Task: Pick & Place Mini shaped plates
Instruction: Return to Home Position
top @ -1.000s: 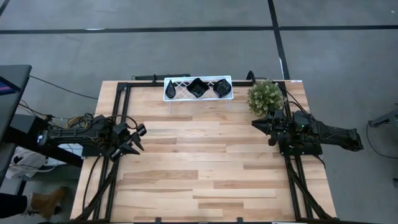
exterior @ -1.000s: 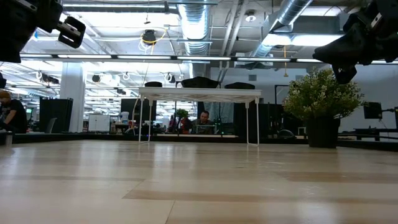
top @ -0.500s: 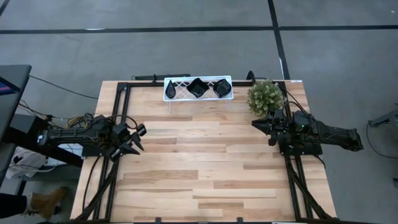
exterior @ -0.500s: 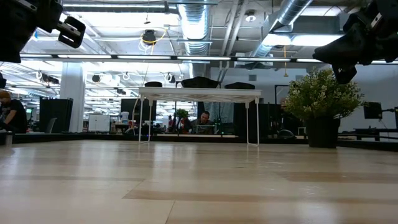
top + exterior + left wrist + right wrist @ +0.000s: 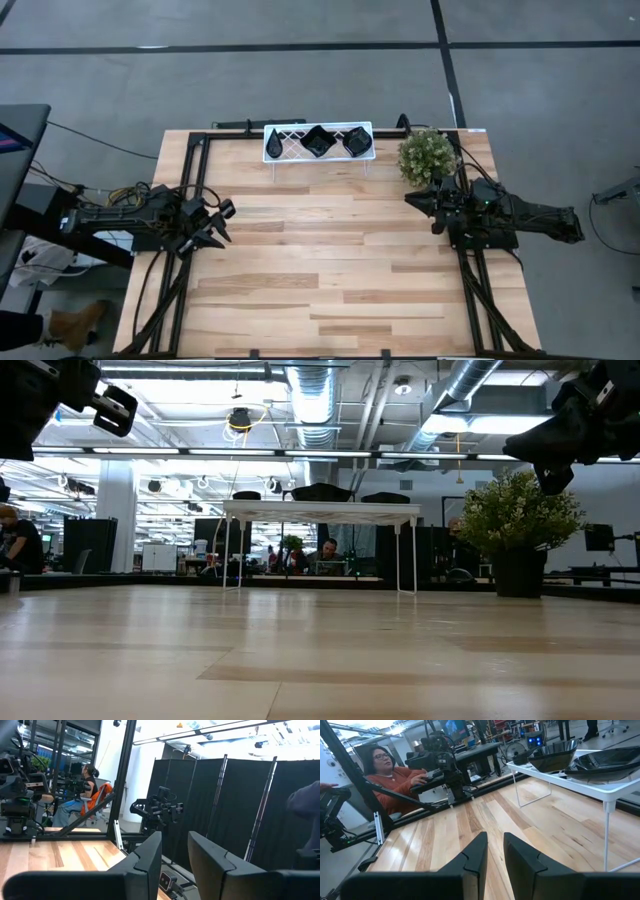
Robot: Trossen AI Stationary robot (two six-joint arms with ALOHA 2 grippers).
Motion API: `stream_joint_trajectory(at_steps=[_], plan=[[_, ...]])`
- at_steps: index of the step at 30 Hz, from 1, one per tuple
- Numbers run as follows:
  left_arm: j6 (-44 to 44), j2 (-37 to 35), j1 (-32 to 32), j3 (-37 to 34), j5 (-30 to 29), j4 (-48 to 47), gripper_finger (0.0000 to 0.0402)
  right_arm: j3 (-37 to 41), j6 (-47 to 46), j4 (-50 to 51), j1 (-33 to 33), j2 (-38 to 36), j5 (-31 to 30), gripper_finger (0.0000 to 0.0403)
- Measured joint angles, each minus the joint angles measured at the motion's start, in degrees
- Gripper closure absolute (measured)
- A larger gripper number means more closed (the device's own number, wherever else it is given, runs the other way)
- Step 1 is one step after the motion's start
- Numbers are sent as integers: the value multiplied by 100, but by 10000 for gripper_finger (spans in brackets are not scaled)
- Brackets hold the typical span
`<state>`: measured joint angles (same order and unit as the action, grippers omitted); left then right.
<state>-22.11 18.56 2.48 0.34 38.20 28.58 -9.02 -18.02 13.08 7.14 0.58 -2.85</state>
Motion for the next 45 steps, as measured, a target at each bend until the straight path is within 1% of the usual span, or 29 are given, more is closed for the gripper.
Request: stream_joint_trajectory(at_steps=[45], plan=[[0, -19, 0, 0, 0, 105, 305, 0, 0, 0, 0, 0, 0, 344]])
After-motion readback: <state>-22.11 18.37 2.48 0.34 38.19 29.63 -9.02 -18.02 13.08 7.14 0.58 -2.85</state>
